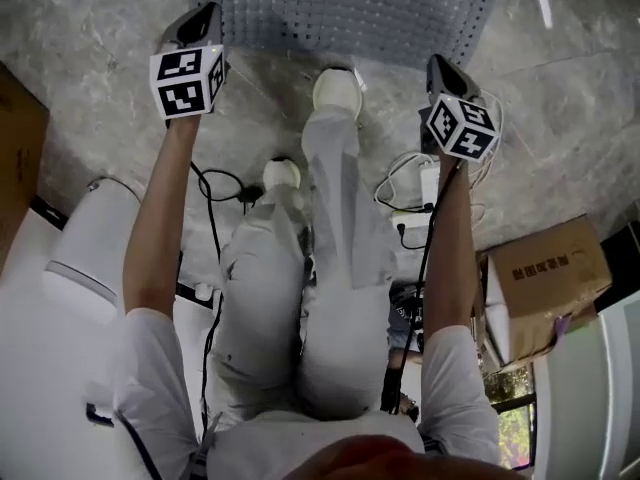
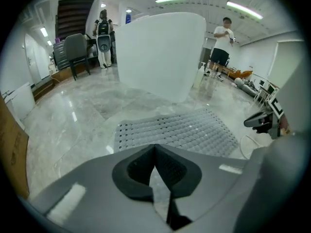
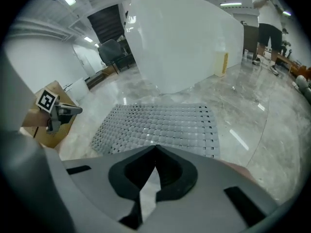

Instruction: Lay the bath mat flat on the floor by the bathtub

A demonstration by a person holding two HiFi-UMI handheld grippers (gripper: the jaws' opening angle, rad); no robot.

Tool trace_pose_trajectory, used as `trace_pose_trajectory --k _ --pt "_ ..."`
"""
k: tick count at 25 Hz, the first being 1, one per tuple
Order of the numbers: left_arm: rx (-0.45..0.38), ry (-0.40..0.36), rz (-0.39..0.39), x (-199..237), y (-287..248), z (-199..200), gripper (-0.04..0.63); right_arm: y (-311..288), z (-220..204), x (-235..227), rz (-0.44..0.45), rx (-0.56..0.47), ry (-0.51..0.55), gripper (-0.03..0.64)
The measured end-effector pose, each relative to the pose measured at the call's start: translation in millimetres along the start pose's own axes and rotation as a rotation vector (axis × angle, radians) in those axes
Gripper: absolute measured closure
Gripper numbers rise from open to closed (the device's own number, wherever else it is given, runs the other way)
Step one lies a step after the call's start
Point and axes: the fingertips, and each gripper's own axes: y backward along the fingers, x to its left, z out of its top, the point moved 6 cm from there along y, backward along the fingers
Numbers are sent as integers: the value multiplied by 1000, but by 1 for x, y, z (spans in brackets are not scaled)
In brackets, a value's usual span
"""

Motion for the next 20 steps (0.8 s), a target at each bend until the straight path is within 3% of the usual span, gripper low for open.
trace_pose_trajectory --k 5,10,15,20 --pt "4 -20 -48 -38 118 72 600 103 53 61 -39 -18 -10 614" --pt "0 18 -89 -66 246 165 600 222 141 121 11 -44 -57 614" --pt "-144 1 -118 -81 366 294 600 351 272 169 26 -195 23 614" --pt "-306 -9 -145 -88 483 398 600 485 378 222 38 -367 108 614"
